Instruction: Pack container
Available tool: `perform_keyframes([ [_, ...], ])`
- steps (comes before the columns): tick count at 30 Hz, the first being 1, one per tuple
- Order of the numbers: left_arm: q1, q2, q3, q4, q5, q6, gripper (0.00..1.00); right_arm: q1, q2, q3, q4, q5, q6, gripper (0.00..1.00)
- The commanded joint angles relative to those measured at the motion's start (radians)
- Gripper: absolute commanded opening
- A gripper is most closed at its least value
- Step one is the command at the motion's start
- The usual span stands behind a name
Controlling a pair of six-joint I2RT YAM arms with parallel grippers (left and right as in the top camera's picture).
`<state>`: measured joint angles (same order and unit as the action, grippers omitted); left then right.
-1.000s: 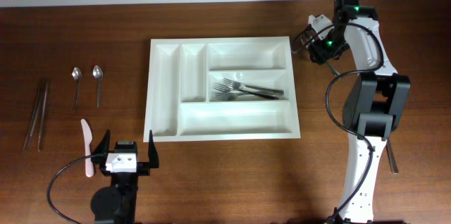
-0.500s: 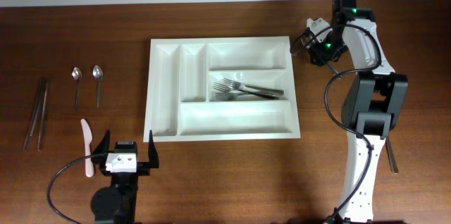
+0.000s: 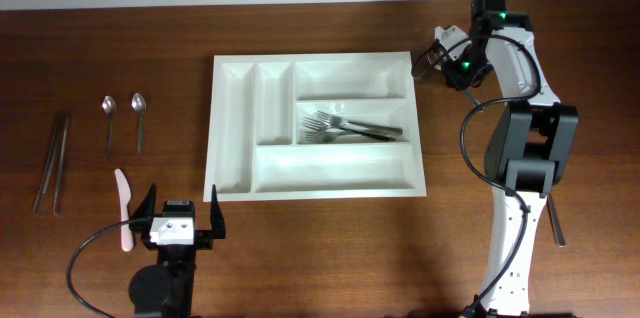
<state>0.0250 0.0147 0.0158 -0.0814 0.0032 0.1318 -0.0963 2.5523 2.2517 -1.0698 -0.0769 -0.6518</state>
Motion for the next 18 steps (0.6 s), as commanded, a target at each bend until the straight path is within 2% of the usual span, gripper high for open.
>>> perform_keyframes([
  [1, 0.004, -0.008, -0.006, -0.001, -0.003, 0.013, 0.99, 0.006, 0.009, 0.017, 0.004, -0.002, 0.001, 0.23],
  [7, 0.004, -0.008, -0.006, -0.001, -0.003, 0.013, 0.99, 0.006, 0.009, 0.017, 0.004, -0.002, 0.001, 0.15],
  [14, 0.004, -0.008, -0.006, -0.001, -0.003, 0.013, 0.99, 0.006, 0.009, 0.017, 0.005, -0.002, 0.002, 0.13],
  [18, 0.004, -0.008, -0.006, -0.001, -0.003, 0.013, 0.99, 0.006, 0.009, 0.017, 0.004, -0.001, 0.005, 0.06],
])
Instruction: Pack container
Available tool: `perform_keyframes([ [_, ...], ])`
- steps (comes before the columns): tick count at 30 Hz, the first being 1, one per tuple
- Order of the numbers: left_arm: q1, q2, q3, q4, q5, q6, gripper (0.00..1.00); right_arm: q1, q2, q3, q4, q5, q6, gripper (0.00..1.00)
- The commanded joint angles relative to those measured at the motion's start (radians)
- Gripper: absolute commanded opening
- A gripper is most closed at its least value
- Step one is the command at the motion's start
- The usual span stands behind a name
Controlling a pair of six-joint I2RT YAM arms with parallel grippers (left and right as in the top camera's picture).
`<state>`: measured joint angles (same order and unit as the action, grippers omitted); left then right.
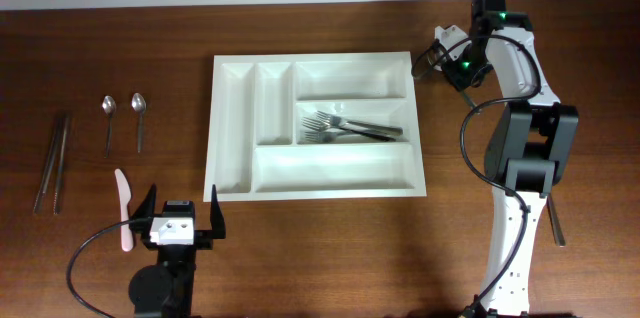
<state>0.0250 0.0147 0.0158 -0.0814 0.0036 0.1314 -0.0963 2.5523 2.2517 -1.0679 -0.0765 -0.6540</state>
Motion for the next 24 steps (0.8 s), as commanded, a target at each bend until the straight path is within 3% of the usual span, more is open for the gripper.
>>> perform_keyframes([
  [1, 0.004, -0.008, -0.006, -0.001, -0.003, 0.013, 0.99, 0.006, 0.009, 0.017, 0.002, -0.002, 0.008, 0.05],
  [13, 0.004, -0.008, -0.006, -0.001, -0.003, 0.013, 0.99, 0.028, 0.009, 0.036, 0.002, 0.005, 0.008, 0.04],
  [24, 0.004, -0.008, -0.006, -0.001, -0.003, 0.013, 0.99, 0.032, 0.007, 0.167, -0.074, 0.005, 0.018, 0.04],
])
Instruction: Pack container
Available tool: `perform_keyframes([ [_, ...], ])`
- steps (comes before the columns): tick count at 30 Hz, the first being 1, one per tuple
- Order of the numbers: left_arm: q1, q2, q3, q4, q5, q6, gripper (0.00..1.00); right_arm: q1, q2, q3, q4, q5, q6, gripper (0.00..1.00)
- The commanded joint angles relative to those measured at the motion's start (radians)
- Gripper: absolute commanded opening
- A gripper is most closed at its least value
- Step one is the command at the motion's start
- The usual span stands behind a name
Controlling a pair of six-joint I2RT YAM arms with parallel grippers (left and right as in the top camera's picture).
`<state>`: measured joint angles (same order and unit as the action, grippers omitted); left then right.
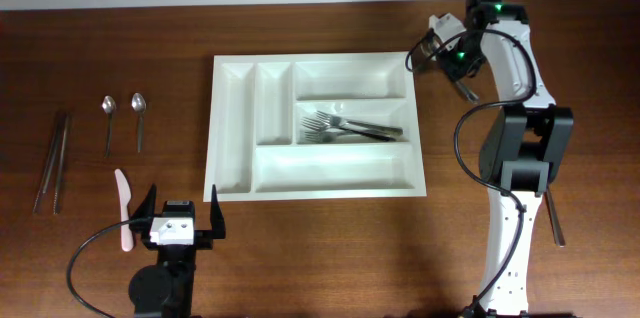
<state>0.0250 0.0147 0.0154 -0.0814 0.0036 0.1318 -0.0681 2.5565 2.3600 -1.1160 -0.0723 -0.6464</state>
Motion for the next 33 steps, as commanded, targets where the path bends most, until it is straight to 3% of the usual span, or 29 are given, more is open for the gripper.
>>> perform_keyframes([
  [1, 0.004, -0.008, -0.006, -0.001, -0.003, 0.013, 0.99, 0.004, 0.002, 0.069, -0.034, -0.001, 0.011, 0.04],
  [15, 0.004, -0.008, -0.006, -0.001, -0.003, 0.013, 0.99, 0.114, -0.021, 0.298, -0.186, 0.002, -0.058, 0.04],
  [33, 0.004, -0.008, -0.006, -0.001, -0.003, 0.013, 0.99, 0.333, -0.024, 0.312, -0.332, 0.001, -0.257, 0.03],
])
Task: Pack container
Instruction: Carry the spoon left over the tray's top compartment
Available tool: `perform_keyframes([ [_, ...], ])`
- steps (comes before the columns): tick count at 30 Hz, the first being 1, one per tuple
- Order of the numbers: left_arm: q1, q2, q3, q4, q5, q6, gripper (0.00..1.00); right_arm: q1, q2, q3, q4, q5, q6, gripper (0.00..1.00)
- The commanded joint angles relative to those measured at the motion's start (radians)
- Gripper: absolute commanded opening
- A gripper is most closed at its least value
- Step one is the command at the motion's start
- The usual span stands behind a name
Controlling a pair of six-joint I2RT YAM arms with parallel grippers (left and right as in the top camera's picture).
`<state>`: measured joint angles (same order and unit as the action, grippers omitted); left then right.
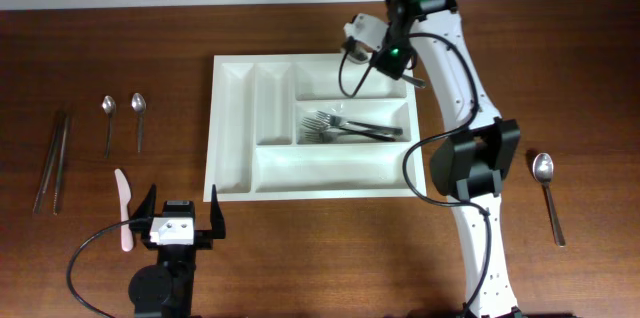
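Observation:
The white cutlery tray [232,138] lies mid-table, with several forks [345,128] in its middle right compartment. My right gripper [393,66] hangs over the tray's top right compartment. A thin silver utensil [413,80] pokes out below it; the gripper looks shut on it, though the jaws are hidden under the wrist. My left gripper [182,213] rests open and empty near the front edge, next to a white plastic knife [123,208].
Two small spoons [122,118] and a pair of dark knives [53,158] lie on the wood left of the tray. A lone spoon [547,188] lies to the right of the right arm's base.
My right gripper has moved left from beside the tray's top right corner to over the top right compartment, the silver utensil still with it. The spoon on the right now shows in full.
My right gripper stayed right of the tray's far corner with a silver utensil showing beneath it for the first two moments. It then sat slightly nearer the tray, and now it is above the top right compartment. My left arm never moved.

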<state>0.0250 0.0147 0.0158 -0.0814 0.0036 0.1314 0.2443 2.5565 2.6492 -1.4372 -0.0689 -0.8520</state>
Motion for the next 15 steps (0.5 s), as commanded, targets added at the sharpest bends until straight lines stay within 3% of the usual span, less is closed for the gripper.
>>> perform_keyframes([
  [1, 0.004, -0.008, -0.006, -0.001, -0.003, 0.013, 0.99, 0.028, -0.024, 0.023, -0.014, -0.004, -0.059, 0.04],
  [15, 0.004, -0.008, -0.006, -0.001, -0.003, 0.013, 0.99, 0.054, -0.01, 0.019, -0.015, -0.108, -0.166, 0.04],
])
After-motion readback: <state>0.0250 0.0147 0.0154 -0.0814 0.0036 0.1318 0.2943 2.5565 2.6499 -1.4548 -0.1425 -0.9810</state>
